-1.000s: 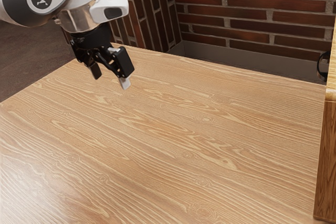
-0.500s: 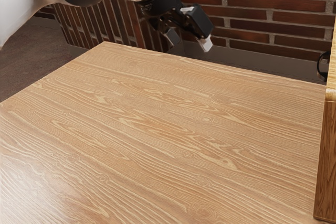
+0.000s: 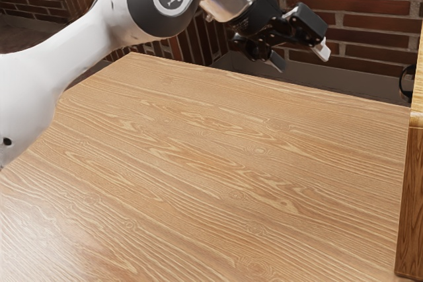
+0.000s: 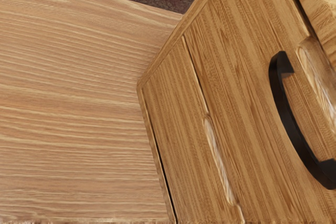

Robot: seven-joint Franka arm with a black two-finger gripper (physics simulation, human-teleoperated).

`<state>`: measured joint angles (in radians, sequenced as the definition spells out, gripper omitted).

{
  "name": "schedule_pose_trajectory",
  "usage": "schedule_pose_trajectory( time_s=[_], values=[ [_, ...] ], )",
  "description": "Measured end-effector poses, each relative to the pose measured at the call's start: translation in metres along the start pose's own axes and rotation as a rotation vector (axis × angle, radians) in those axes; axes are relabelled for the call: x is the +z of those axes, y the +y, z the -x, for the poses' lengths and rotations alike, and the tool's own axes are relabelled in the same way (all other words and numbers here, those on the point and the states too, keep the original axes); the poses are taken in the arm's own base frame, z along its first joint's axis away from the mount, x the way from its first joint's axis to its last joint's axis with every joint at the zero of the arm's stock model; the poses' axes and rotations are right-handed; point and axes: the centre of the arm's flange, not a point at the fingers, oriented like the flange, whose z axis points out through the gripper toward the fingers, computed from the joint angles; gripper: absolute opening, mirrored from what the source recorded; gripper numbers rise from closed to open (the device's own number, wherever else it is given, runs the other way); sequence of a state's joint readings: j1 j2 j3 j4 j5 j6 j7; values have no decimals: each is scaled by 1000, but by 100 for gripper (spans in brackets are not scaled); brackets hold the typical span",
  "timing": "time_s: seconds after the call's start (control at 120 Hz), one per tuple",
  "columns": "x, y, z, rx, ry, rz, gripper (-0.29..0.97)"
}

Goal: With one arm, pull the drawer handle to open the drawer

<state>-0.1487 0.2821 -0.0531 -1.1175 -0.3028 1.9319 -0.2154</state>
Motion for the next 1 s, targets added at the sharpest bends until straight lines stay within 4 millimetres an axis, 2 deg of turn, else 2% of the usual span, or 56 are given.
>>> schedule_pose_trajectory(
  time_s=[0.083, 0.192, 0.267, 0.358, 0.533, 0.733, 1.0],
  values=[
    [14, 15, 4, -6, -9, 31, 68],
    [21, 16, 3, -29, -3, 46, 68],
    [39, 15, 2, -45, -15, 53, 68],
    [54, 24, 3, -49, -17, 69, 68],
    [59, 29, -5, -77, 20, 107, 68],
    [80, 38, -5, -94, 21, 135, 68],
    [91, 40, -7, -127, 36, 169, 68]
  ],
)
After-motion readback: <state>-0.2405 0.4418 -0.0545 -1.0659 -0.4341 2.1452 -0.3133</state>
